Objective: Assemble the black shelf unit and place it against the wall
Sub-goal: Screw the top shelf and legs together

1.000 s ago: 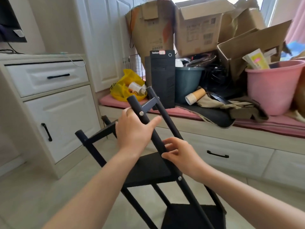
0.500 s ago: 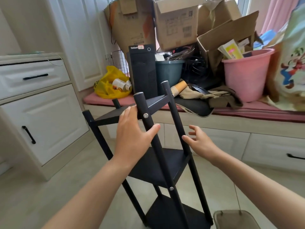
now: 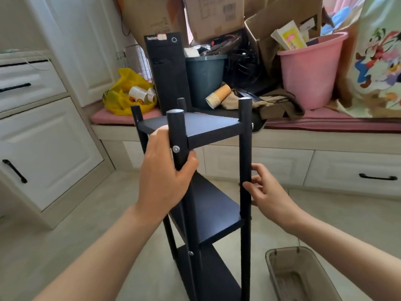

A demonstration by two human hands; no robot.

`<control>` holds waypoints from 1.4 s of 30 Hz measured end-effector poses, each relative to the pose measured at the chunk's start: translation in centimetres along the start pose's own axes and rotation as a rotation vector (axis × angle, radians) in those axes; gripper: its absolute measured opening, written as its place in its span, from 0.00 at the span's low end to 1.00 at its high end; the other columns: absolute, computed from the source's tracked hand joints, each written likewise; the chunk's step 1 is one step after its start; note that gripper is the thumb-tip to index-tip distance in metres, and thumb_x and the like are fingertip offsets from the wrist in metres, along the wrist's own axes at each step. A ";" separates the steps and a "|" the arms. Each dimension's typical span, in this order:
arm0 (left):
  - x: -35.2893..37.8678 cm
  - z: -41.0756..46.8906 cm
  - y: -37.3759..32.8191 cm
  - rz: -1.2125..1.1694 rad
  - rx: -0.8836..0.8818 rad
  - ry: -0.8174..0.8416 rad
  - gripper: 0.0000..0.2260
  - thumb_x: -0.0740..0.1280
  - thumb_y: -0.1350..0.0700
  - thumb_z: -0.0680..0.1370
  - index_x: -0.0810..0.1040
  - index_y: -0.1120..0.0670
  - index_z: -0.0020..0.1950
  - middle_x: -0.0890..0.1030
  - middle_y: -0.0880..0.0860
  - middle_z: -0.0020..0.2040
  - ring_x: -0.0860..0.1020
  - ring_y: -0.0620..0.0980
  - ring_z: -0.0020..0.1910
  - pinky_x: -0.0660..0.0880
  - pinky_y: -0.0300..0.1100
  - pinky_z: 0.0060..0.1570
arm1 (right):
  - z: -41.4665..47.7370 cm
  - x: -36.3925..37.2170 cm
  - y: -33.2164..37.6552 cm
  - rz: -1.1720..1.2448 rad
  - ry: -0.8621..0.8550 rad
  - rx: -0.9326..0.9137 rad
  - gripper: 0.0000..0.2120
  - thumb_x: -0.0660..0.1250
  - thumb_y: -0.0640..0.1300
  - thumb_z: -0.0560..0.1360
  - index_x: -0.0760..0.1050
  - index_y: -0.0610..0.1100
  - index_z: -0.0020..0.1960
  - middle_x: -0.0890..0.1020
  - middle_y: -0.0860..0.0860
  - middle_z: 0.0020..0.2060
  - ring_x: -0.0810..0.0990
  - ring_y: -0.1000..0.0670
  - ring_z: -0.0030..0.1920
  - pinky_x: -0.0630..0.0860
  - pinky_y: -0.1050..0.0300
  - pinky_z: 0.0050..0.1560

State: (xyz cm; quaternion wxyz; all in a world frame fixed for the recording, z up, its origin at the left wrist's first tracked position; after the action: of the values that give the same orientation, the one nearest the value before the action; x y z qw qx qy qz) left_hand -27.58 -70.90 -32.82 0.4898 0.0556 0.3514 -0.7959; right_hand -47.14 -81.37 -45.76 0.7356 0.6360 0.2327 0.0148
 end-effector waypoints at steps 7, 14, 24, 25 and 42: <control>3.8 -0.4 -2.8 -0.115 0.088 0.064 0.20 0.64 0.48 0.75 0.75 0.57 0.63 0.77 0.52 0.52 0.74 0.45 0.47 0.66 0.26 0.48 | -3.6 -5.1 -2.1 0.050 -0.068 0.087 0.12 0.62 0.41 0.82 0.69 0.58 0.58 0.80 0.46 0.52 0.82 0.46 0.51 0.80 0.42 0.58; 6.5 -2.0 -4.9 -0.226 0.130 0.156 0.20 0.64 0.49 0.74 0.74 0.53 0.65 0.79 0.51 0.57 0.77 0.46 0.53 0.69 0.29 0.51 | -8.1 -8.8 -3.4 0.080 -0.137 0.136 0.12 0.63 0.41 0.82 0.69 0.55 0.60 0.79 0.46 0.52 0.82 0.44 0.51 0.79 0.39 0.57; 4.3 -4.1 -2.4 -0.226 0.040 0.145 0.20 0.63 0.42 0.76 0.67 0.40 0.68 0.76 0.37 0.52 0.76 0.40 0.50 0.71 0.29 0.43 | -9.4 -6.1 -2.4 0.026 -0.001 0.096 0.12 0.64 0.40 0.81 0.68 0.55 0.57 0.79 0.49 0.51 0.83 0.50 0.46 0.81 0.45 0.55; 3.9 -4.3 -2.1 -0.228 0.032 0.139 0.20 0.63 0.42 0.76 0.67 0.41 0.67 0.75 0.36 0.52 0.76 0.38 0.50 0.71 0.28 0.43 | -9.3 -5.6 -2.5 0.016 0.018 0.094 0.12 0.64 0.40 0.81 0.68 0.56 0.56 0.79 0.49 0.51 0.83 0.51 0.45 0.82 0.47 0.54; 6.3 -12.0 4.2 -0.484 -0.550 0.410 0.04 0.69 0.57 0.80 0.79 0.55 0.46 0.82 0.51 0.38 0.80 0.44 0.39 0.75 0.34 0.45 | -9.5 -3.4 -0.6 0.004 0.173 0.002 0.10 0.63 0.38 0.81 0.74 0.50 0.59 0.83 0.53 0.52 0.83 0.59 0.52 0.76 0.68 0.50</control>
State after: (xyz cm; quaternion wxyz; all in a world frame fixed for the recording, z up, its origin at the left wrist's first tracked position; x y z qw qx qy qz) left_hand -30.48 -69.34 -46.58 0.2051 -0.0041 0.6439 -0.7371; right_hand -53.78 -73.78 -45.99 0.7119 0.6337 0.2942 0.0709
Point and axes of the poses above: each hand's wrist, its own z-axis towards the middle knuckle, its own x-axis out of the palm, y = z × x, the point moved 9 cm from there along z, towards the middle knuckle
